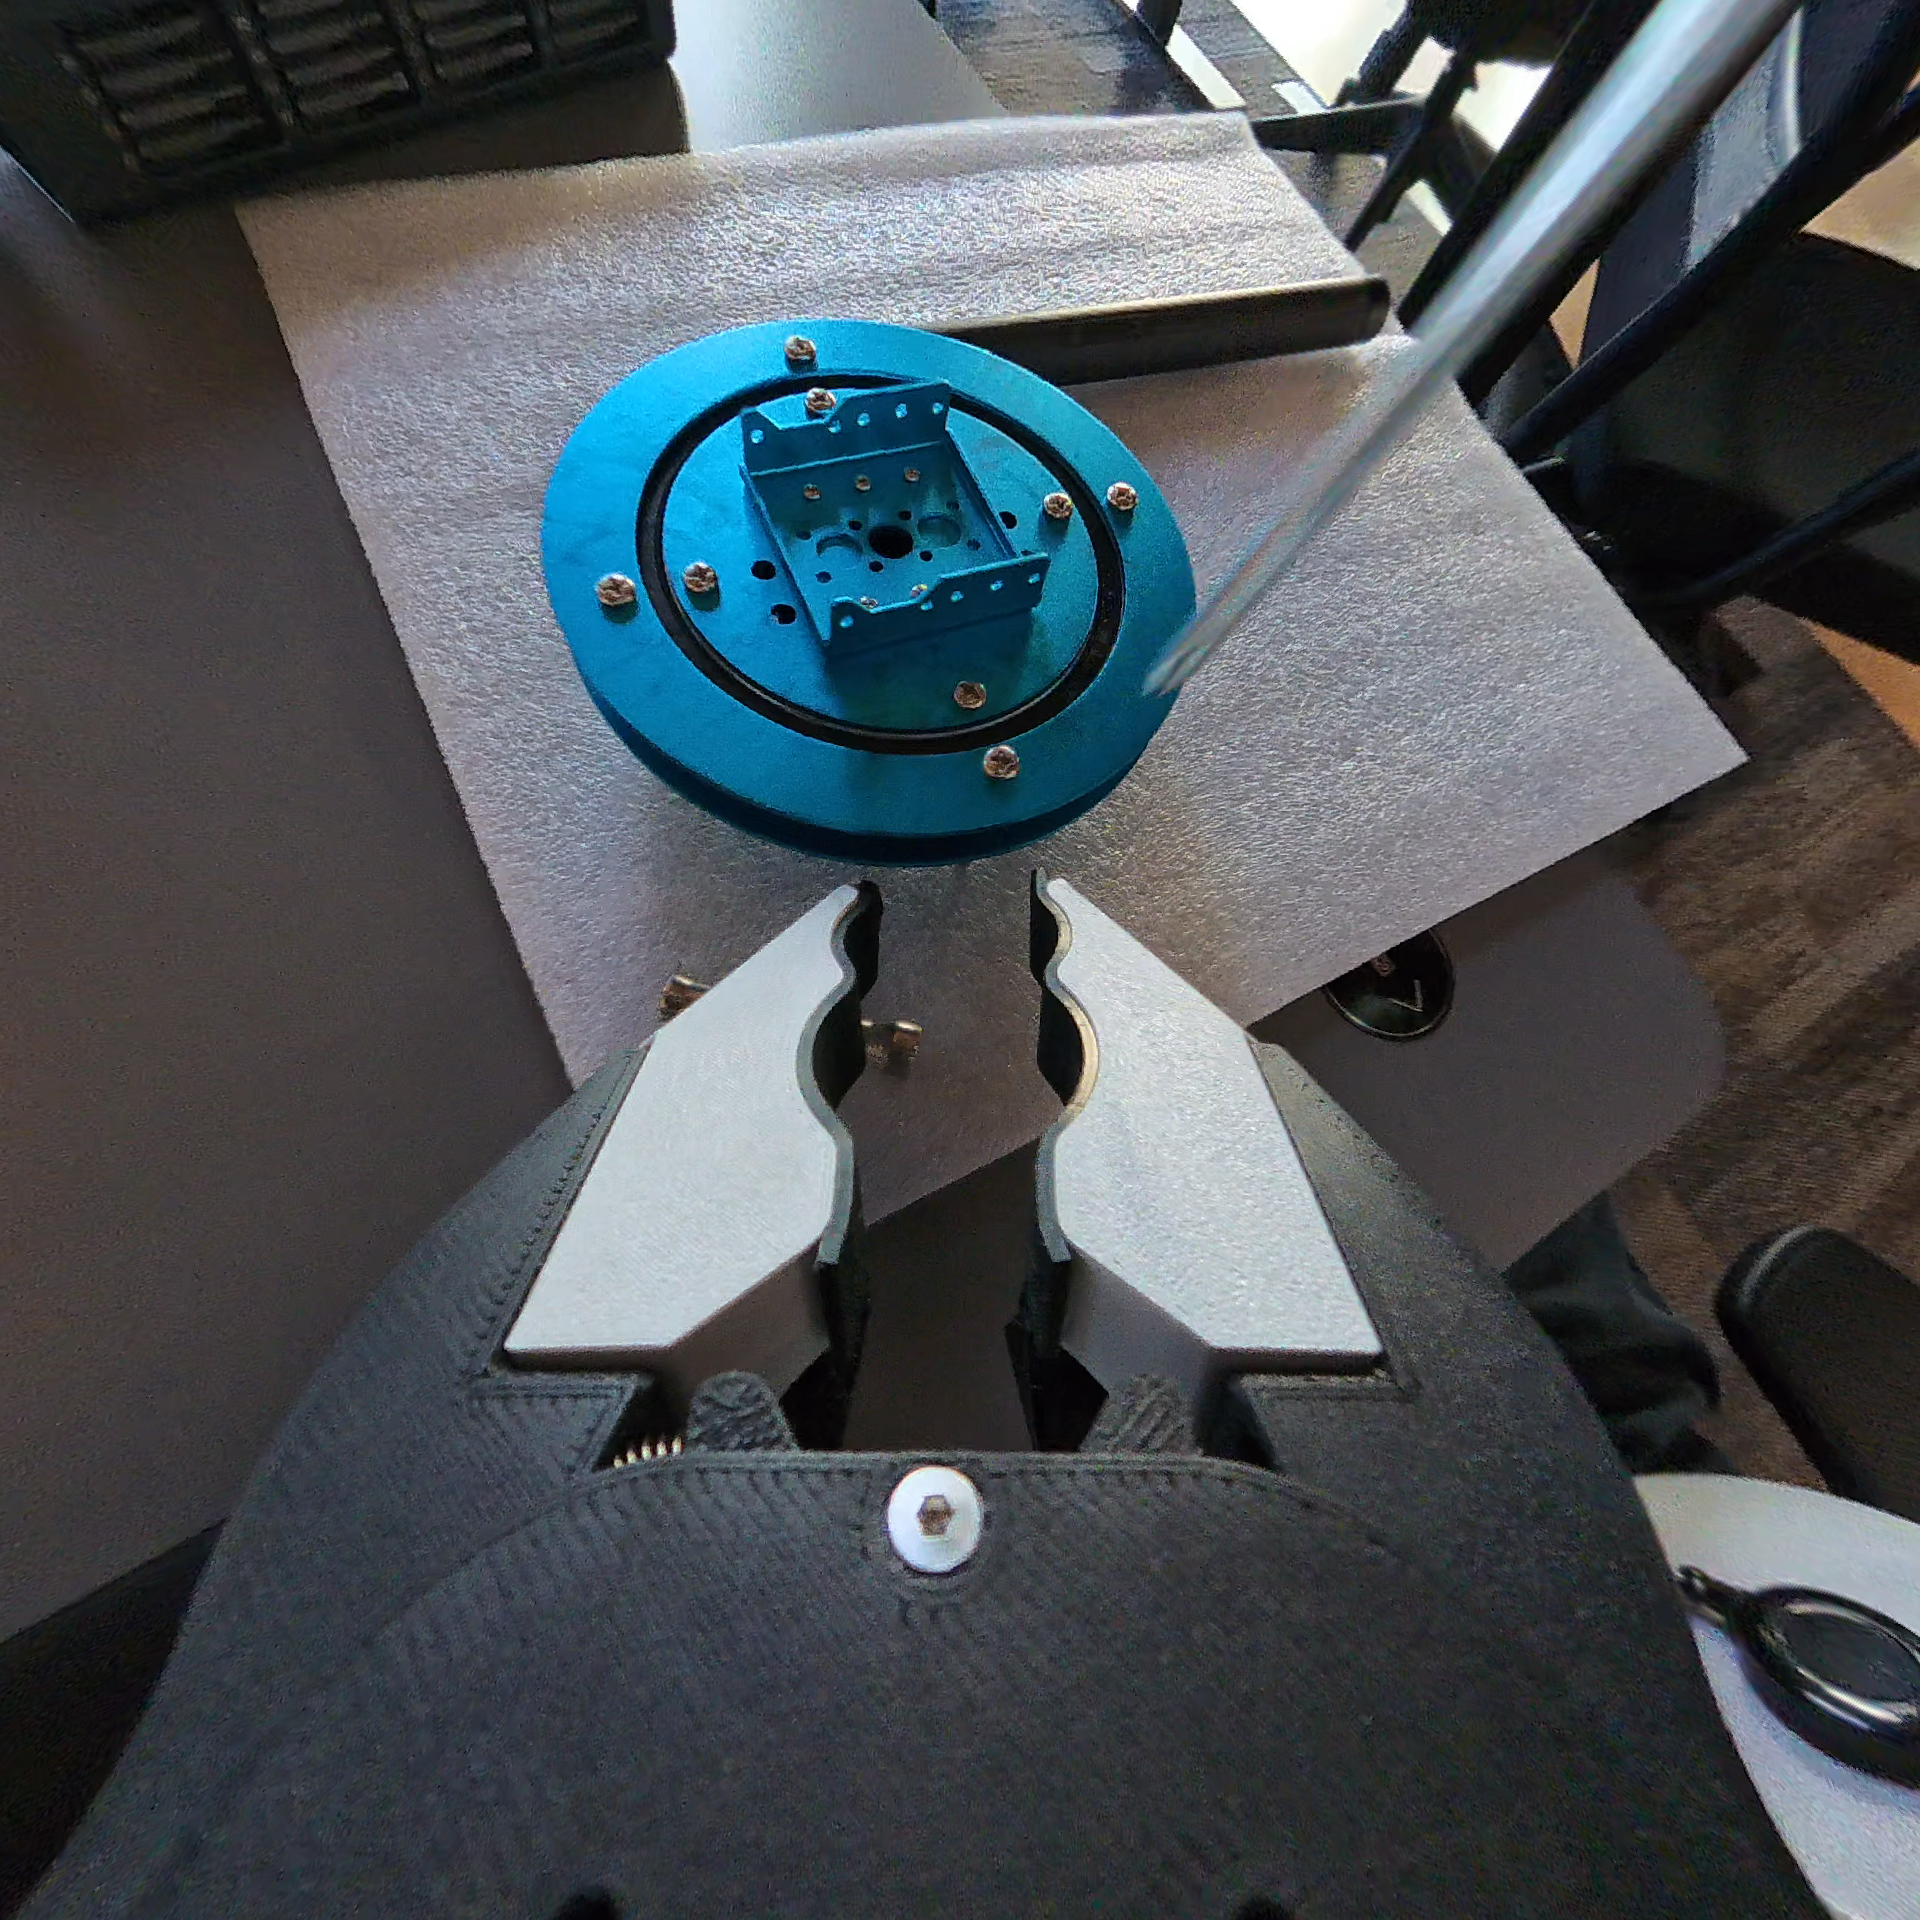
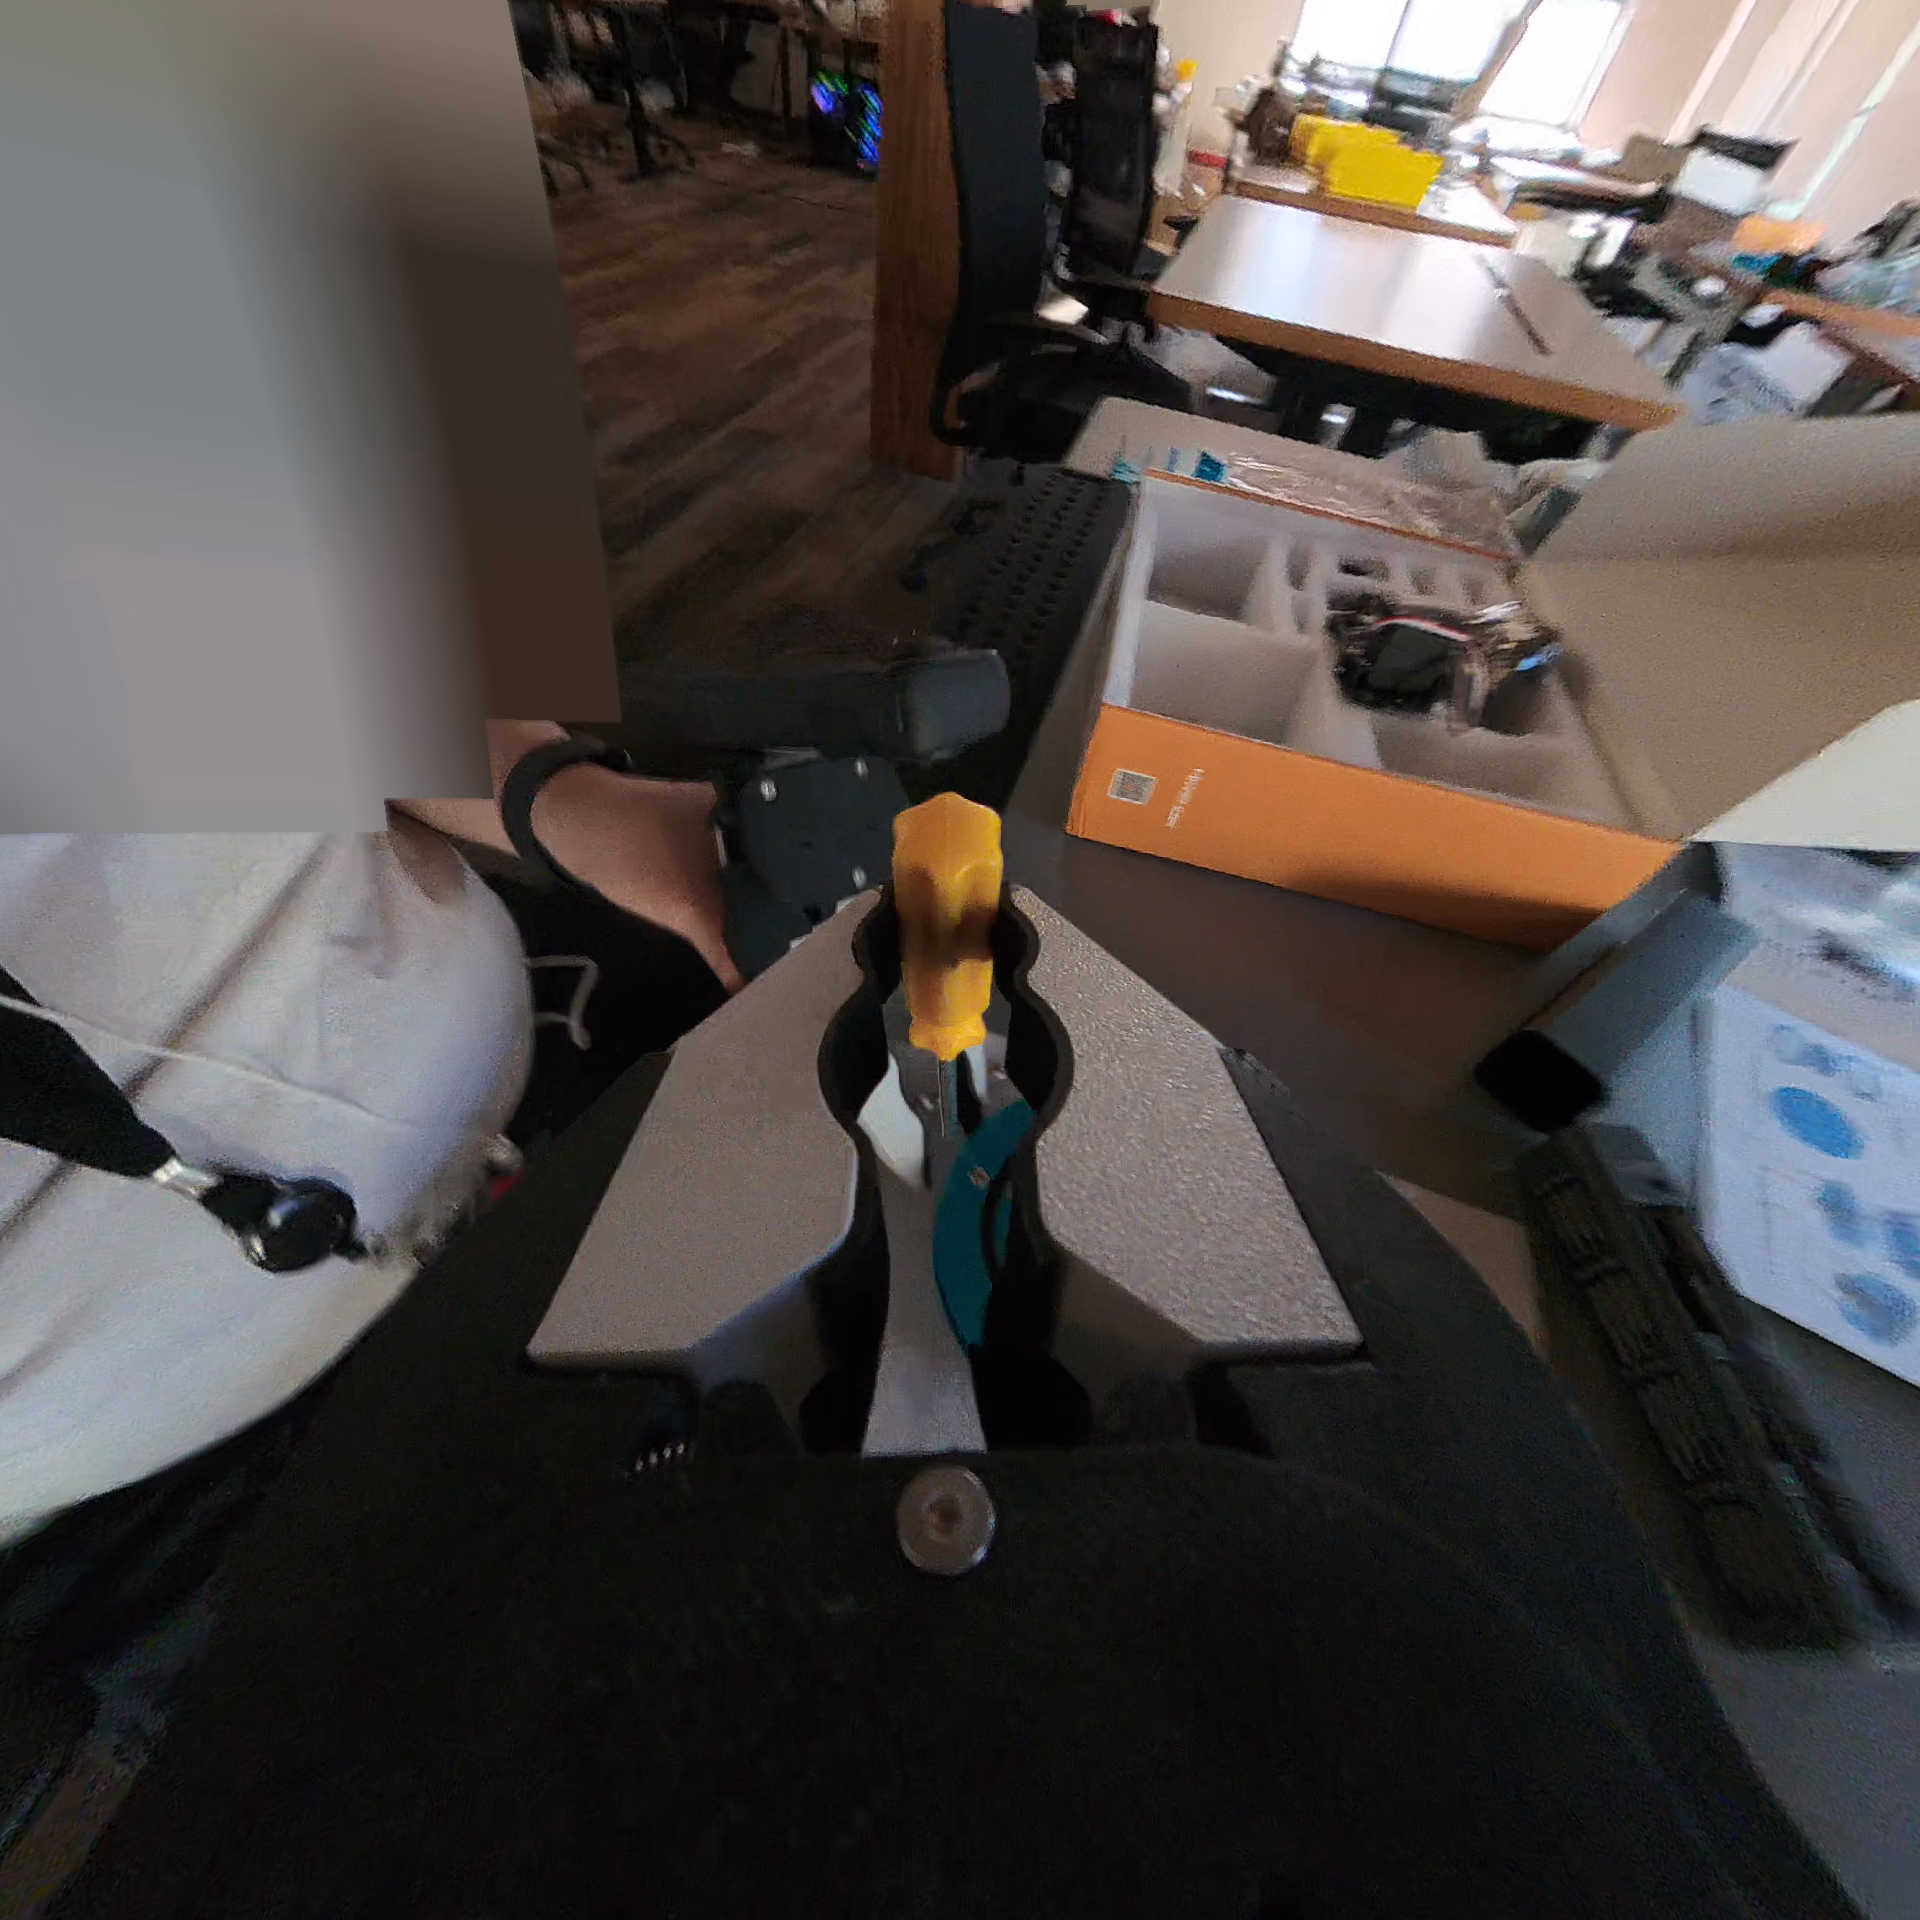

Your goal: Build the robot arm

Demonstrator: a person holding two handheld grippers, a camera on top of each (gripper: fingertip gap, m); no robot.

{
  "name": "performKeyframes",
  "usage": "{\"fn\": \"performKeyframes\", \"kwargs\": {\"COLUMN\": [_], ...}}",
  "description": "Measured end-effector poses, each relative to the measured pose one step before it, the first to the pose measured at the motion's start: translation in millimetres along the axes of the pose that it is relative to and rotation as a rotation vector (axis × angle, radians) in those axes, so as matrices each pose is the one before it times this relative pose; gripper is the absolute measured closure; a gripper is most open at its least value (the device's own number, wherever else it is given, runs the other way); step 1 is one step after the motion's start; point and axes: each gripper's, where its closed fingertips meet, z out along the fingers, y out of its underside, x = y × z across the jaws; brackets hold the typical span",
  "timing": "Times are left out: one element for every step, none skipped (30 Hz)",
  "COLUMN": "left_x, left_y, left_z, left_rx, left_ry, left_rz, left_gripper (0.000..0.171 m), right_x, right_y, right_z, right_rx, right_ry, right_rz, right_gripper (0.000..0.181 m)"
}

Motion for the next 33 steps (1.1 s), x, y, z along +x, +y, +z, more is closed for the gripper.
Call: {"fn": "performKeyframes", "kwargs": {"left_x": [-0.83,-0.53,-0.29,-1.36,-3.46,-5.18,-5.51,-4.88,-3.81,-2.93,-2.44,-1.92,-1.05,-0.28,0.08,-0.46,-1.04,-0.94,-0.42,0.19,0.63,0.71,0.4,-0.65,-1.01,-0.67,-1.17,-1.75,-0.99,-0.86,-1.37,-1.72,-2.61], "left_y": [-1.58,-1.63,-1.63,-1.58,-1.48,-1.22,-1.09,-1.06,-1.1,-1.3,-1.62,-1.41,-1.01,-0.26,0.7,1.84,2.48,2.82,2.57,2.14,1.35,0.95,0.35,-0.5,-1.72,-3.4,-4.63,-4.83,-4.14,-3.35,-3.28,-2.93,-2.63], "left_z": [-4.1,-5.25,-5.99,-6.19,-5.87,-5.31,-4.22,-2.75,-1.65,-0.97,-0.65,-0.84,-1.26,-1.75,-1.91,-1.93,-1.85,-1.51,-1.17,-0.6,0.14,1.26,2.24,3.01,3.29,3.38,3.27,3.5,3.49,3.41,3.39,3.08,2.74], "left_rx": [0.00305,0.00449,0.00506,0.00696,0.00819,0.00754,0.00616,0.00379,0.00159,0.00192,0.00351,0.0043,0.00443,0.00354,0.00083,-0.00243,-0.00372,-0.00372,-0.00265,-0.00025,0.00106,-0.00042,-0.00461,-0.00836,-0.00817,-0.00452,-0.00016,0.00109,-0.00156,-0.00345,-0.00011,0.00276,0.00243], "left_ry": [0.01,0.01,0.0096,0.0022,-0.0103,-0.019,-0.0186,-0.013,-0.0067,-0.0033,-0.0018,0.0,0.0039,0.0085,0.01,0.0073,0.0049,0.0065,0.0102,0.0146,0.017,0.0198,0.0217,0.0185,0.0198,0.0287,0.033,0.0346,0.0413,0.0415,0.0353,0.0298,0.0205], "left_rz": [-0.0053,-0.0008,0.0047,0.0121,0.0175,0.0174,0.0133,0.0077,0.0027,0.0005,0.0004,-0.0007,-0.0034,-0.0052,-0.005,-0.0036,-0.0023,-0.0031,-0.0062,-0.0086,-0.0095,-0.0104,-0.0104,-0.008,-0.0074,-0.0153,-0.0285,-0.0379,-0.0443,-0.0489,-0.0479,-0.0447,-0.048], "left_gripper": [0.144,0.144,0.145,0.145,0.145,0.146,0.147,0.149,0.149,0.148,0.148,0.148,0.148,0.148,0.148,0.148,0.148,0.148,0.148,0.147,0.147,0.148,0.148,0.148,0.148,0.147,0.147,0.146,0.146,0.145,0.144,0.143,0.141], "right_x": [-4.08,-6.36,-7.43,-9.02,-14.07,-15.64,-14.39,-11.54,-8.28,-3.57,-2.36,-1.98,-0.26,-0.57,-0.87,1.18,3.33,1.72,1.96,2.85,3.83,5.21,6.35,6.53,4.12,4.54,6.84,8.74,8.39,6.62,4.35,-1.21,-2.79], "right_y": [0.94,7.81,14.5,19.28,17.83,14.53,13.06,10.03,6.63,2.63,-1.73,-4.75,-4.77,-2.61,0.21,-0.67,0.24,-2.51,-4.65,-5.53,-5.8,-5.77,-5.06,-3.4,-2.58,-2.68,-1.84,-1.06,1.12,4.03,4.18,2.99,2.3], "right_z": [-10.14,-8.54,-4.99,-0.21,4.91,9.74,12.58,14.28,14.69,13.39,11.39,8.67,6.58,5.55,3.63,-0.74,-1.99,-3.59,-5.04,-5.41,-4.94,-4.2,-2.89,-1.75,-1.13,-0.49,0.24,0.85,1.75,2.63,2.96,2.98,2.51], "right_rx": [-0.0596,-0.0996,-0.1364,-0.1626,-0.1487,-0.1235,-0.1238,-0.1086,-0.0916,-0.0648,-0.0324,-0.0085,0.003,0.0062,0.0007,0.0159,0.0251,0.0517,0.0705,0.0789,0.0829,0.0837,0.0759,0.0582,0.0458,0.0389,0.0257,0.0166,0.0058,-0.0047,0.0011,0.0101,0.012], "right_ry": [0.0667,0.0637,0.0492,0.0309,-0.0004,-0.0151,-0.0249,-0.0231,-0.0191,-0.0039,-0.0079,-0.0141,-0.0089,-0.0173,-0.0266,-0.0207,-0.0076,-0.0158,-0.012,-0.0037,0.0073,0.0214,0.0307,0.0327,0.0149,0.01,0.0164,0.0228,0.0154,-0.0004,-0.0146,-0.046,-0.0462], "right_rz": [-0.0828,-0.096,-0.0863,-0.0689,-0.0739,-0.0642,-0.0496,-0.0386,-0.0345,-0.0243,-0.0114,0.0013,0.01,0.0182,0.0273,0.0255,0.0289,0.0345,0.0465,0.0505,0.0503,0.0494,0.0439,0.0368,0.0325,0.0364,0.0338,0.0266,0.0228,0.021,0.027,0.0237,0.0119], "right_gripper": [0.166,0.165,0.166,0.166,0.165,0.165,0.165,0.165,0.165,0.165,0.165,0.165,0.164,0.164,0.163,0.162,0.154,0.145,0.142,0.139,0.137,0.136,0.136,0.136,0.136,0.136,0.136,0.137,0.137,0.137,0.135,0.131,0.126]}}
